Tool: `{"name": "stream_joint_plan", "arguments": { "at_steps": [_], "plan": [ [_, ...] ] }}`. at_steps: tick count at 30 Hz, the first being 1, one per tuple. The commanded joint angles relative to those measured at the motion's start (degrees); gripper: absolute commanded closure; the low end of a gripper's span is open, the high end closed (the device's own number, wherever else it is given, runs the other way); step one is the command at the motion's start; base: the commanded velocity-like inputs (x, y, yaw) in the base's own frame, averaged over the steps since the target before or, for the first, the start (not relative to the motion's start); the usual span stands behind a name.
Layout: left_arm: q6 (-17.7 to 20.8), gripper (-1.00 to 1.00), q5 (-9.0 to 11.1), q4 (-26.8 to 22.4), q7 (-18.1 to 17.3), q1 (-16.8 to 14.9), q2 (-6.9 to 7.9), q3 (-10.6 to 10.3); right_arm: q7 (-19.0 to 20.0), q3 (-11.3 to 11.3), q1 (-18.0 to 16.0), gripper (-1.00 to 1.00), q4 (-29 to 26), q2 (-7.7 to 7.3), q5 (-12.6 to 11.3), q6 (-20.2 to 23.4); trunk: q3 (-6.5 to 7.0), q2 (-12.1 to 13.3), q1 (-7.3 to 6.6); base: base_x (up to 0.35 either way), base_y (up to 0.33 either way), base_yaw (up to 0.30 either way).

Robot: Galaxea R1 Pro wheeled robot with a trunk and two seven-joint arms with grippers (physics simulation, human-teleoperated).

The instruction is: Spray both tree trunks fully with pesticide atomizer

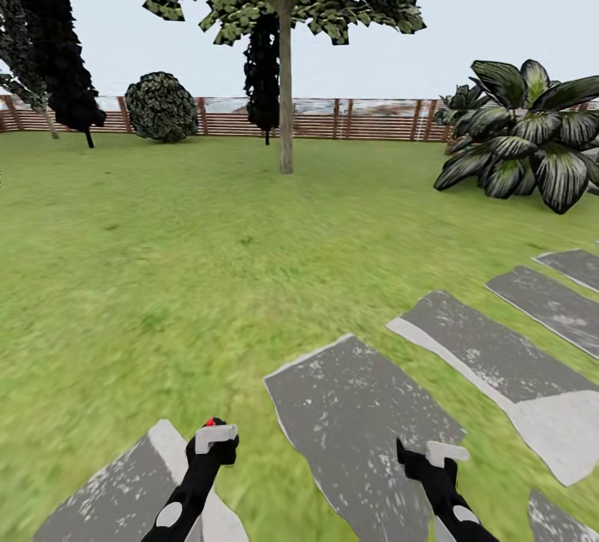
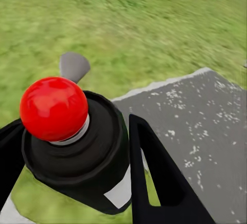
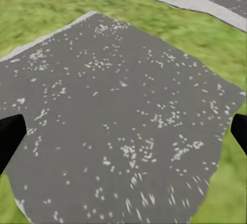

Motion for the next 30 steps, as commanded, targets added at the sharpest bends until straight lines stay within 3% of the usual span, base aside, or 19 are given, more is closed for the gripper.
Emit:
{"name": "stream_joint_plan", "arguments": {
  "at_steps": [1,30],
  "plan": [
    [-0.1,1.0,0.4,0.0,-0.4,0.0,-0.01,0.1,0.3,-0.5,0.0,-1.0,0.1,0.01,0.3,-0.2,-0.05,0.0,0.03,0.35,0.0,0.053],
    [-0.1,1.0,0.4,0.1,-0.4,0.0,-0.01,0.1,0.3,-0.5,0.0,-1.0,0.1,0.01,0.3,-0.2,-0.05,0.0,0.03,0.35,0.0,0.011]
  ]
}}
